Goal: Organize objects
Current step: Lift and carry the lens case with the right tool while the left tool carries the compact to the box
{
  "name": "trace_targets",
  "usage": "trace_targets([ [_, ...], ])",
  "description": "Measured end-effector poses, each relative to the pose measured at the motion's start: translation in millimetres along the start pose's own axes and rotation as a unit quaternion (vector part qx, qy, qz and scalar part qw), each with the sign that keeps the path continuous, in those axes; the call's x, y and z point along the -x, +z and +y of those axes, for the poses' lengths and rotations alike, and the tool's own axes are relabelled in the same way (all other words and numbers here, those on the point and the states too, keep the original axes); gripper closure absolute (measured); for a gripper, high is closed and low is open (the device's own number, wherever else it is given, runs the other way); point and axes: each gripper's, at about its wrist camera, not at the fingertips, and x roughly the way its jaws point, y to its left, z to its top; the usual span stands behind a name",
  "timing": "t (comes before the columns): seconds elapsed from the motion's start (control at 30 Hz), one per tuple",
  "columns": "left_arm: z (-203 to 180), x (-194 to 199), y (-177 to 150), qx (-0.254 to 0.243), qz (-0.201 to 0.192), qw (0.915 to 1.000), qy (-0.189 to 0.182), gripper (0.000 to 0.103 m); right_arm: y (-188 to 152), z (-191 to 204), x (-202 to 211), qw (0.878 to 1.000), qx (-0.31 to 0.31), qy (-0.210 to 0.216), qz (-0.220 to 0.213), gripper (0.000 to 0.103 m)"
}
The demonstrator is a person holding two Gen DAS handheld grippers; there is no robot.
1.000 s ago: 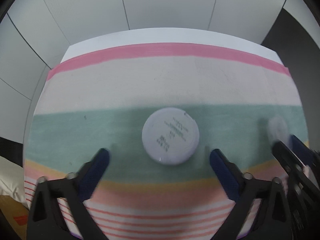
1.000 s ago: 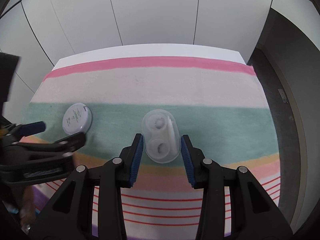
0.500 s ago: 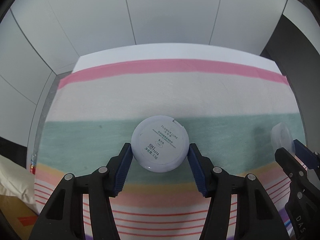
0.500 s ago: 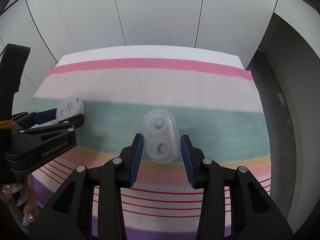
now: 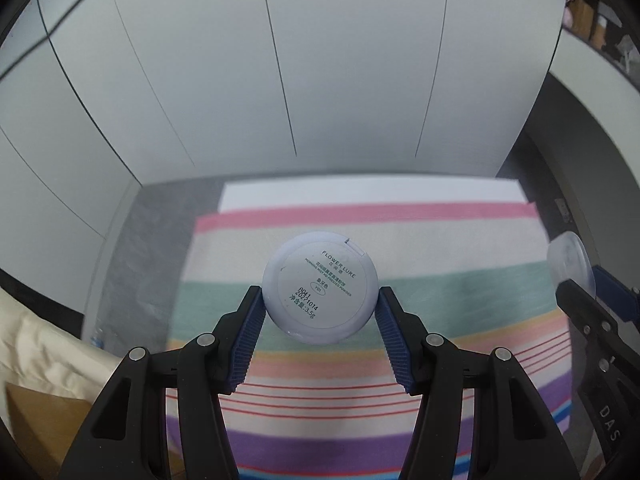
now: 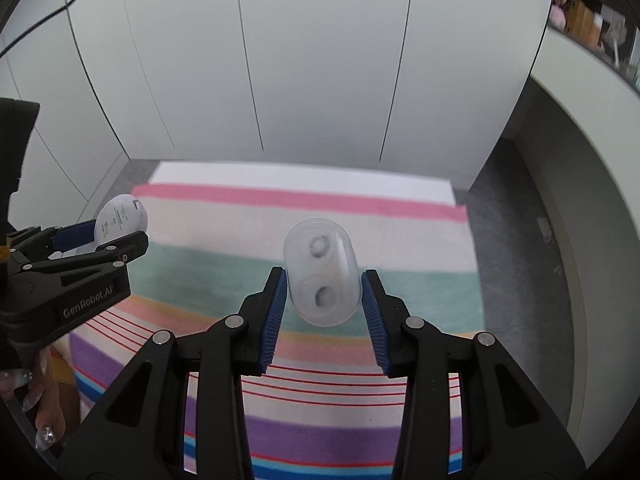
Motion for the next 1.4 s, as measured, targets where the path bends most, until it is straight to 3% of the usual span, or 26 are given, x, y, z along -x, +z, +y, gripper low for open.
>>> trace_targets([
  [0.23,6.6,95.0,9.7,0.008,-0.04,0.9992,-0.008,0.046,28.2,15.2,87.6,0.999,0.014,0.007,-0.046,0.063],
  [0.33,9.4,124.9,7.2,0.013,-0.048,0.9983,-0.03,0.046,32.2,20.6,114.9,0.998,0.018,0.019,-0.049,0.063],
  [0.4,12.8,138.5,5.6,0.02,-0.046,0.9979,-0.041,0.046,34.1,24.0,129.5,0.998,0.025,0.017,-0.052,0.063],
  [0.63,14.6,165.6,-1.9,0.013,-0.065,0.9974,-0.026,0.046,32.8,22.2,161.2,0.999,0.017,0.013,-0.05,0.063],
  [0.8,17.4,184.5,-18.5,0.012,-0.069,0.9975,0.006,0.046,29.4,15.8,172.1,0.999,0.005,0.01,-0.045,0.063],
  [1.0,29.8,202.5,-48.3,0.021,-0.05,0.9984,0.014,0.046,13.1,5.2,192.8,0.999,0.001,-0.031,-0.034,0.063],
  [1.4,49.4,250.0,-127.2,0.011,-0.049,0.9987,0.004,0.046,-54.9,-4.1,241.5,0.999,-0.015,-0.019,-0.03,0.063],
])
